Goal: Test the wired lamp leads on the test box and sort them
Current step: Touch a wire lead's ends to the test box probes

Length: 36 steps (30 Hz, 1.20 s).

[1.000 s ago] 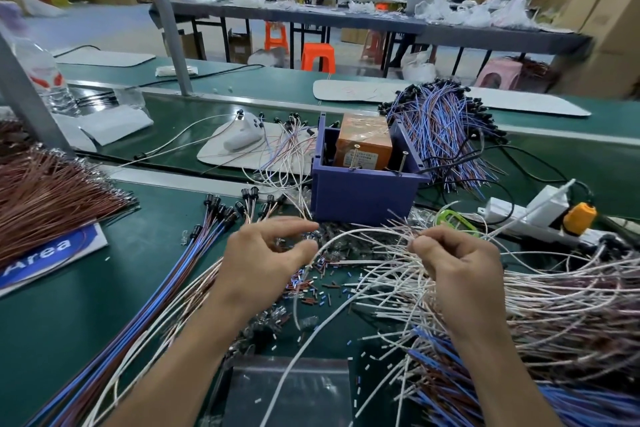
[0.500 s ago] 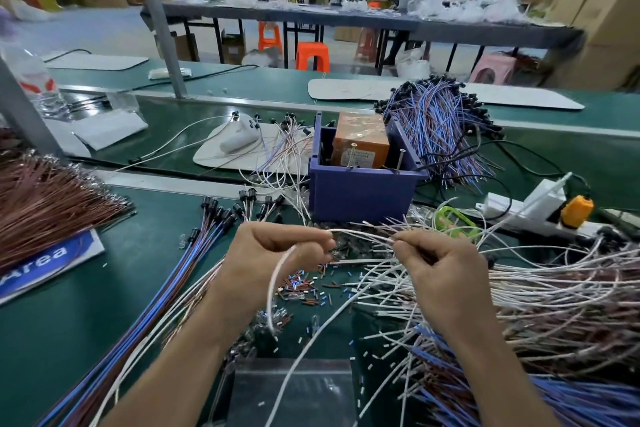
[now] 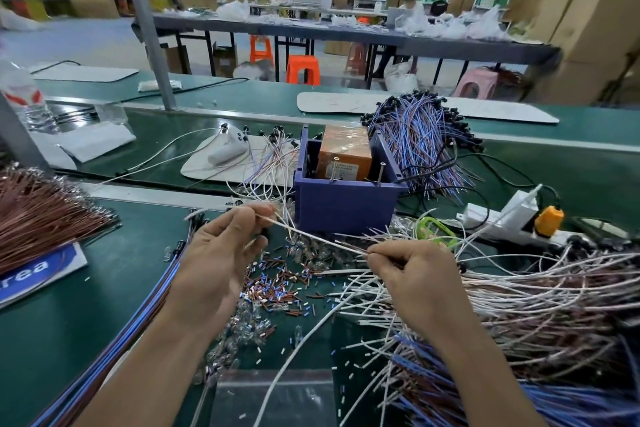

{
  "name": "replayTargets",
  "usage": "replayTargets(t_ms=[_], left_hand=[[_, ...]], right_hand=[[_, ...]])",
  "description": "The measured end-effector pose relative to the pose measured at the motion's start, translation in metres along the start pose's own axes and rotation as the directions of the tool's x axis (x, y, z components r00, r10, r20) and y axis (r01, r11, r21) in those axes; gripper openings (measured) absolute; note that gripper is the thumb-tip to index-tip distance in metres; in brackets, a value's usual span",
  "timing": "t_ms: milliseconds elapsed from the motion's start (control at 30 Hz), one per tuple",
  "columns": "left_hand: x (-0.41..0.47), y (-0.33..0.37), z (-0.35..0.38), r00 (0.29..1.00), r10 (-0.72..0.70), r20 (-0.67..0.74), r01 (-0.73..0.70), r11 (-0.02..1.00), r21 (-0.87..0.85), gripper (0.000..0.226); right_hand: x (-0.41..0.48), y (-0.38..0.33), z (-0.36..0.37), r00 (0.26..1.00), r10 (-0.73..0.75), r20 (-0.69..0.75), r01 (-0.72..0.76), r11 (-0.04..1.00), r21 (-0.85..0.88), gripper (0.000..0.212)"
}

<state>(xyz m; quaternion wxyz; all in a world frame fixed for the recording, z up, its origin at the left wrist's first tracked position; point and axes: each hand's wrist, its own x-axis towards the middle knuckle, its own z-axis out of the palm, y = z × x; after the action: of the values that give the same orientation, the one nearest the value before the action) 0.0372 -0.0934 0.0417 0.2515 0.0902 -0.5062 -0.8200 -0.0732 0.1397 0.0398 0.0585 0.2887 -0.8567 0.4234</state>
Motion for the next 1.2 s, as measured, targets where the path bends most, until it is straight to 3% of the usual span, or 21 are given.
replayTargets(t_ms=[67,200,267,367,433,533,633,867,967,1200], left_hand=[[0.001,0.000,0.001,0.997,-0.073,-0.010,0.072,0.996,-0.055,0.025],[0.007,-0.001,0.002,0.981,-0.153,-0.120,0.137,0.982,-0.126,0.027],[0.012,0.001,0.007,0.981,-0.120,-0.152,0.118,0.993,-0.025,0.029],[0.022,0.002,0.024,0.981,0.008,-0.193,0.035,0.975,0.217,0.020],[0.027,0.001,0.037,0.978,0.129,-0.165,-0.048,0.904,0.424,0.007],[0.034,-0.005,0.050,0.970,0.239,-0.039,-0.159,0.750,0.642,0.016],[0.042,-0.005,0.058,0.958,0.280,0.070,-0.237,0.626,0.743,0.023],[0.058,-0.007,0.059,0.884,0.429,0.186,-0.349,0.339,0.874,0.023],[0.057,-0.014,0.055,0.856,0.495,0.145,-0.354,0.360,0.863,0.007],[0.051,-0.035,0.049,0.820,0.572,-0.003,-0.290,0.422,0.859,0.014]], right_hand=[[0.003,0.001,-0.006,0.999,0.034,-0.028,-0.032,0.997,0.067,0.028],[0.009,0.001,-0.032,0.980,0.088,-0.180,-0.044,0.971,0.235,0.020],[0.014,-0.003,-0.049,0.962,0.065,-0.266,0.000,0.971,0.239,0.017],[0.027,-0.015,-0.072,0.913,-0.031,-0.406,0.045,0.999,0.025,0.009],[0.036,-0.024,-0.079,0.885,-0.094,-0.456,0.048,0.993,-0.112,0.011],[0.046,-0.033,-0.077,0.881,-0.177,-0.439,0.076,0.968,-0.237,0.008],[0.054,-0.035,-0.070,0.892,-0.221,-0.393,0.097,0.945,-0.312,0.007],[0.072,-0.023,-0.066,0.920,-0.268,-0.286,0.194,0.945,-0.263,0.017],[0.074,-0.017,-0.067,0.932,-0.223,-0.284,0.159,0.960,-0.232,0.019],[0.073,-0.017,-0.065,0.941,-0.202,-0.270,0.141,0.963,-0.228,0.014]])
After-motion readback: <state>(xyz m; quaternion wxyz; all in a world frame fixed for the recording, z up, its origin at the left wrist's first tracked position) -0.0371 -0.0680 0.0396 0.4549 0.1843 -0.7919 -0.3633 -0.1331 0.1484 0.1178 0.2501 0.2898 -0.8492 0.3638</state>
